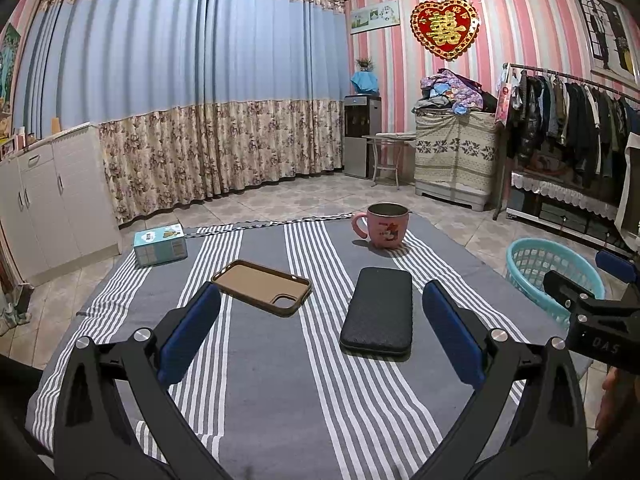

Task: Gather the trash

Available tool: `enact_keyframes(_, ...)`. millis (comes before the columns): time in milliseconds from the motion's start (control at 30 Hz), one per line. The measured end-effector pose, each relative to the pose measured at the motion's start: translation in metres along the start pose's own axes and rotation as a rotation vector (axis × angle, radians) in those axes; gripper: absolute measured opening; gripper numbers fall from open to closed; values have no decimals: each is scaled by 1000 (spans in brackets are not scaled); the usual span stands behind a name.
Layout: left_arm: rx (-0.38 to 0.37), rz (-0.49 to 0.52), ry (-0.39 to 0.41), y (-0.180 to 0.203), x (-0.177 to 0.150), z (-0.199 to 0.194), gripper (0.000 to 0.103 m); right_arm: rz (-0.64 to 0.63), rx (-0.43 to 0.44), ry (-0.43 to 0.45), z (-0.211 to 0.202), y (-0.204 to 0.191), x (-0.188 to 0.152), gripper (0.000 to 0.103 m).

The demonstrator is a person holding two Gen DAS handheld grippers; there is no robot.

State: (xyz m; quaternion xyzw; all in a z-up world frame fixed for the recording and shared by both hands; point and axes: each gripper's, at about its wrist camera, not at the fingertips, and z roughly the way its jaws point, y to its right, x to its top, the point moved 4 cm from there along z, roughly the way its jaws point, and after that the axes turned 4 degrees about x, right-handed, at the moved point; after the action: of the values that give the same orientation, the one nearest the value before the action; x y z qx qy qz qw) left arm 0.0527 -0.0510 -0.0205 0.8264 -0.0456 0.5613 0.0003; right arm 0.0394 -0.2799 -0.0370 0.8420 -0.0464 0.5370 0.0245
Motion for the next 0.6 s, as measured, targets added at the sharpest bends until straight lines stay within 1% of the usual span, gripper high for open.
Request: enact_keyframes(600, -5, 1, 0, -2, 2, -1, 98, 4, -8, 11, -1, 7, 4, 98)
